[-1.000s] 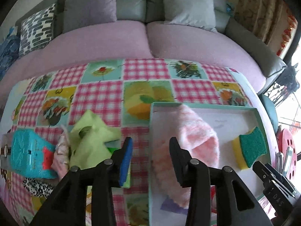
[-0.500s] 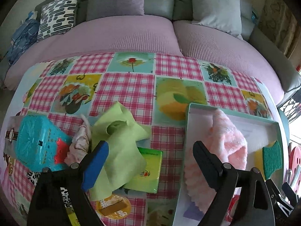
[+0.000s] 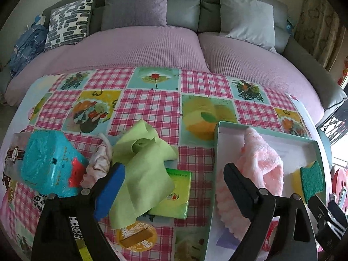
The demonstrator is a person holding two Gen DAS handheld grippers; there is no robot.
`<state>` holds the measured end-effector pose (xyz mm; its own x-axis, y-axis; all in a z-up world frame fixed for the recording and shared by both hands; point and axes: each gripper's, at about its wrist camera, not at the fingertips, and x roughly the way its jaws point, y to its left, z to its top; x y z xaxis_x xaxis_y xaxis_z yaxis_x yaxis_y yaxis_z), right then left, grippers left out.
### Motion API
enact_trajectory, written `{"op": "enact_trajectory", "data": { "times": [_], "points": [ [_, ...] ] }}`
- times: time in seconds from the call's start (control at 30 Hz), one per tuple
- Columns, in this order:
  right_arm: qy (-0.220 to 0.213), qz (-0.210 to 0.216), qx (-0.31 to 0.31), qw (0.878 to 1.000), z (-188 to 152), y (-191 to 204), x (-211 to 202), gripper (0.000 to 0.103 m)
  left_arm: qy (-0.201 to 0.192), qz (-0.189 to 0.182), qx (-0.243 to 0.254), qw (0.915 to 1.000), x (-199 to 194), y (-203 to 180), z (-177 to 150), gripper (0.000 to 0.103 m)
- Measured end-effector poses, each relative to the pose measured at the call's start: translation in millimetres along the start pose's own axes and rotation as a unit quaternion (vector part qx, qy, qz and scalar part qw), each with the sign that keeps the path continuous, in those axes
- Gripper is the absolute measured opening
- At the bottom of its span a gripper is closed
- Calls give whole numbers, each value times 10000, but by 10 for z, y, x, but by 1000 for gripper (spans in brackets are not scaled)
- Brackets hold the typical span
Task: Organize soft objects
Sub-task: 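Move both grippers back over the pile of soft items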
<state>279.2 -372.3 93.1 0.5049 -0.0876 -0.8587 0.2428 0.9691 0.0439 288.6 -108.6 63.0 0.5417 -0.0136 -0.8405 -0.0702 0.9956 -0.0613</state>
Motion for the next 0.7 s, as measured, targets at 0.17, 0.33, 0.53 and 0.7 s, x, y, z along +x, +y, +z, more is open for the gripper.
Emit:
{"op": "enact_trajectory", "data": {
  "times": [0.17, 0.33, 0.53, 0.7],
  "points": [
    [-13, 96, -187, 9998, -22, 132, -13, 103, -140, -162, -46, 9998, -142, 103, -69, 92],
    [-155, 195, -277, 9993, -25, 272, -80, 103, -389, -168, -133, 9990, -348, 317, -115, 93],
    [-142, 609, -303, 9976, -49, 485, -159, 103, -408, 53, -287, 9987, -514, 701, -155, 93],
    [-131, 876, -645, 9940, -119, 801, -215, 103, -500, 331, -580, 9965, -694, 1062, -156, 93]
  ]
}}
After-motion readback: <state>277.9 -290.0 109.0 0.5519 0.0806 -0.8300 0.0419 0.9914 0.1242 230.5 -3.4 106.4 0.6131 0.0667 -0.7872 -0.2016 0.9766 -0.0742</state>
